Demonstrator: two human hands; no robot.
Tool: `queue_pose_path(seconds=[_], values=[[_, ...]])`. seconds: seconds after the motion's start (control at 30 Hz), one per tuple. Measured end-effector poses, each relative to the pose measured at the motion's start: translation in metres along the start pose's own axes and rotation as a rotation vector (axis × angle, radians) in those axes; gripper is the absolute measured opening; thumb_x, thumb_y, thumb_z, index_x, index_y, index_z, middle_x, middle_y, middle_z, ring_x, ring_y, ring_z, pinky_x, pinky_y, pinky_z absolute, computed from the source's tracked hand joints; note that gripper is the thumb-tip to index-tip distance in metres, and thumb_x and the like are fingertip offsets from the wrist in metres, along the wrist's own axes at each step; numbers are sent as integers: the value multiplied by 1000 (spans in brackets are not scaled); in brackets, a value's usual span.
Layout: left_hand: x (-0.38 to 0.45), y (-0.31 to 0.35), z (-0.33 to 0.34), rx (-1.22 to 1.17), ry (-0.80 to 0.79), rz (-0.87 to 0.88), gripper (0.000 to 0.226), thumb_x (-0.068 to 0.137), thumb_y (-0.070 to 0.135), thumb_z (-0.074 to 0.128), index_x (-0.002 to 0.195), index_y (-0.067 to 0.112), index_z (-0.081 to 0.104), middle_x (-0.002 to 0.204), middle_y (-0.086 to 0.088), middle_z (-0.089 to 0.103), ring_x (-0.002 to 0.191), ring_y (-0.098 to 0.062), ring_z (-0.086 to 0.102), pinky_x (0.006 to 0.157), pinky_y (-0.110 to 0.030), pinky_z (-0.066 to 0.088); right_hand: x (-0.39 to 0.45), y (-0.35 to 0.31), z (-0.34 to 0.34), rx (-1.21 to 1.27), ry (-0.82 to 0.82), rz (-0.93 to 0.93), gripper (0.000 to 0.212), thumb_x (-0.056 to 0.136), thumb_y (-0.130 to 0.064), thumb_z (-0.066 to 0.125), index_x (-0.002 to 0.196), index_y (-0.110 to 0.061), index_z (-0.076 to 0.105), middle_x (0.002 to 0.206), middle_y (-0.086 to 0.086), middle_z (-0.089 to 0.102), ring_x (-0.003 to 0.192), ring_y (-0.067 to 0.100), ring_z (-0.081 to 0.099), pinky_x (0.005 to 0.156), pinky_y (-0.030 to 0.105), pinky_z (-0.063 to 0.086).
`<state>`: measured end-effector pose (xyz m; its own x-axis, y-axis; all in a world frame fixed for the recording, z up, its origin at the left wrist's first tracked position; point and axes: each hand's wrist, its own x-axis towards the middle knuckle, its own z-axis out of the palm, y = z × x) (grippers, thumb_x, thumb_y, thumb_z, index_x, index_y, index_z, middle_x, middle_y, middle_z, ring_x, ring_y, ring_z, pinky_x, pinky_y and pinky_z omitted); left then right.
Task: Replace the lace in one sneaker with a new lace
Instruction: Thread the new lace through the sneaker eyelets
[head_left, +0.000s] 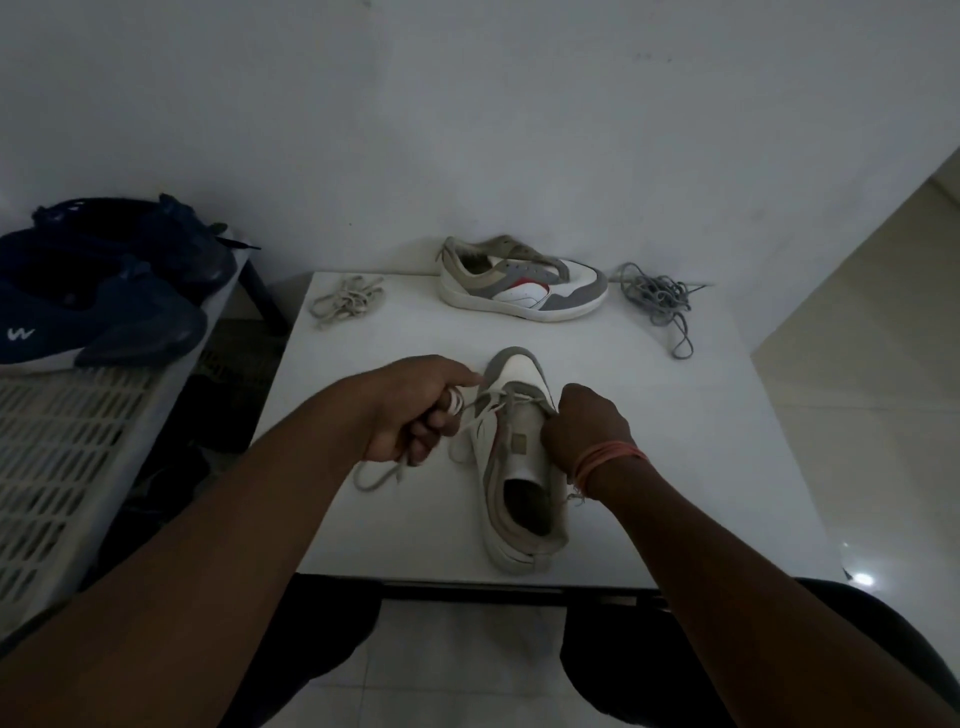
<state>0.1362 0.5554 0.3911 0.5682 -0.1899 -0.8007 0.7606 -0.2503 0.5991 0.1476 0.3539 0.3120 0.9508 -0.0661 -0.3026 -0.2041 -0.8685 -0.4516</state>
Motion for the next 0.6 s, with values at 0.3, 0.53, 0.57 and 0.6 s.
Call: queue_pose_path(seconds=[0.3, 0.53, 0.57, 0.6], values=[[28, -23, -5, -32, 326, -29, 44, 106, 33, 46, 67, 12, 52, 76, -10, 63, 57, -18, 52, 59, -29, 46, 3, 0, 2, 14, 7, -28, 10, 87, -25, 53, 83, -18, 48, 86, 5, 55, 82, 29, 55, 70, 33, 40], [21, -7, -16, -199, 467, 157, 42, 106, 37, 48, 84, 5, 65, 94, -12, 57, 76, -24, 61, 78, -39, 57, 5, 2, 1, -9, -6, -40, 12, 85, -27, 55, 86, -16, 52, 86, 4, 56, 80, 26, 55, 67, 32, 38], [18, -5, -20, -147, 499, 185, 46, 106, 40, 47, 86, 4, 68, 95, -12, 60, 80, -24, 61, 84, -40, 57, 4, 2, 1, -14, -9, -37, 12, 85, -28, 56, 86, -16, 52, 86, 4, 56, 80, 26, 55, 67, 32, 38], [17, -5, -24, -73, 529, 201, 49, 106, 40, 45, 88, 3, 71, 95, -11, 63, 83, -25, 61, 88, -41, 56, 4, 2, 1, -19, -6, -36, 12, 85, -28, 56, 87, -16, 53, 88, 4, 57, 81, 26, 55, 68, 32, 39]])
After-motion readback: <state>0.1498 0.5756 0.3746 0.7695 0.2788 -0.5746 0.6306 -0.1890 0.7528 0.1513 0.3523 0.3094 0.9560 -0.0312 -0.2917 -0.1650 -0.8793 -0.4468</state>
